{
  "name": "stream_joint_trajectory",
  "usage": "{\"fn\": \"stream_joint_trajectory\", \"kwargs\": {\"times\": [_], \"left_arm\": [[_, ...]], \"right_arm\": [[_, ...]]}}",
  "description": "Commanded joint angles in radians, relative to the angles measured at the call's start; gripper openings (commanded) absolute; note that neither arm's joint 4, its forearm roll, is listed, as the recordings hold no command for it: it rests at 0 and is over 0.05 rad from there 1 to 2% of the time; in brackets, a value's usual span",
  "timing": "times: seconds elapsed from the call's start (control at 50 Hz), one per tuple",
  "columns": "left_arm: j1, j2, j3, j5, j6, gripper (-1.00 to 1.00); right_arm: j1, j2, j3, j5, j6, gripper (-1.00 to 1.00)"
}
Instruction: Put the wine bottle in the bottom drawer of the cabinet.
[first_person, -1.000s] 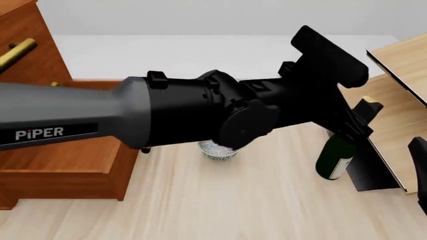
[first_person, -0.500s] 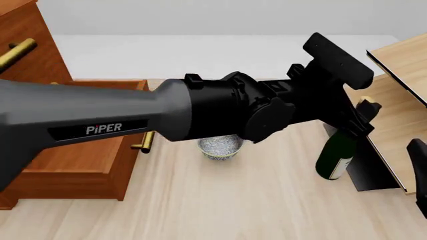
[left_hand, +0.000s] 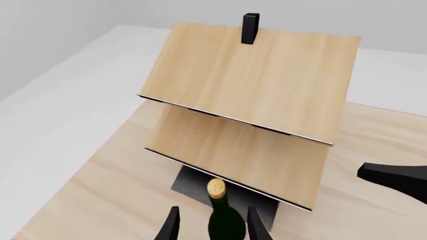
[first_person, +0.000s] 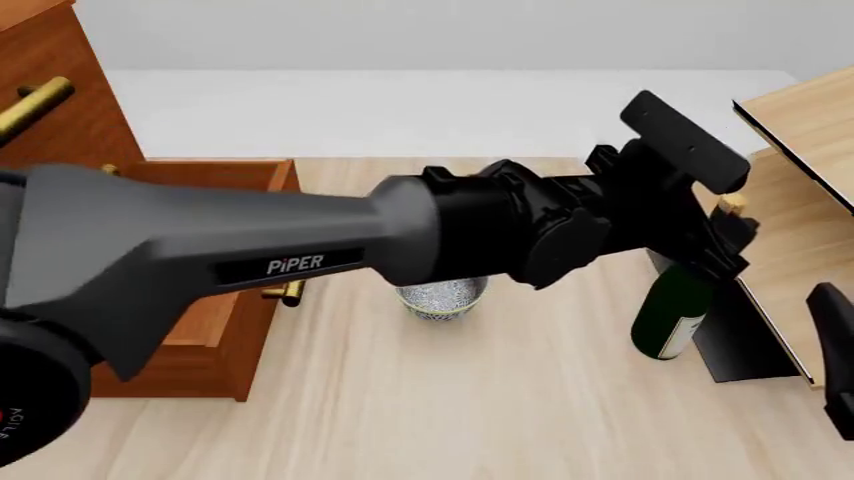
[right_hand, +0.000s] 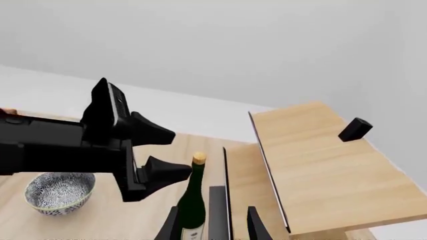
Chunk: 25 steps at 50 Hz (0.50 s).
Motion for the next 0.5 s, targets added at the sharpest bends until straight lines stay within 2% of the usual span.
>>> {"fn": "stream_joint_trajectory", "kwargs": {"times": [0.02,0.5], "left_arm": [[0.023,0.034,-0.042,0.006,-0.004,1.0],[0.034,0.138,-0.137,0.005,-0.032,1.0]], "right_arm": [[-0.002,0.0,0.009,-0.003,-0.002,1.0],[-0.008,0.004,0.038,-0.014,-0.007,1.0]]}}
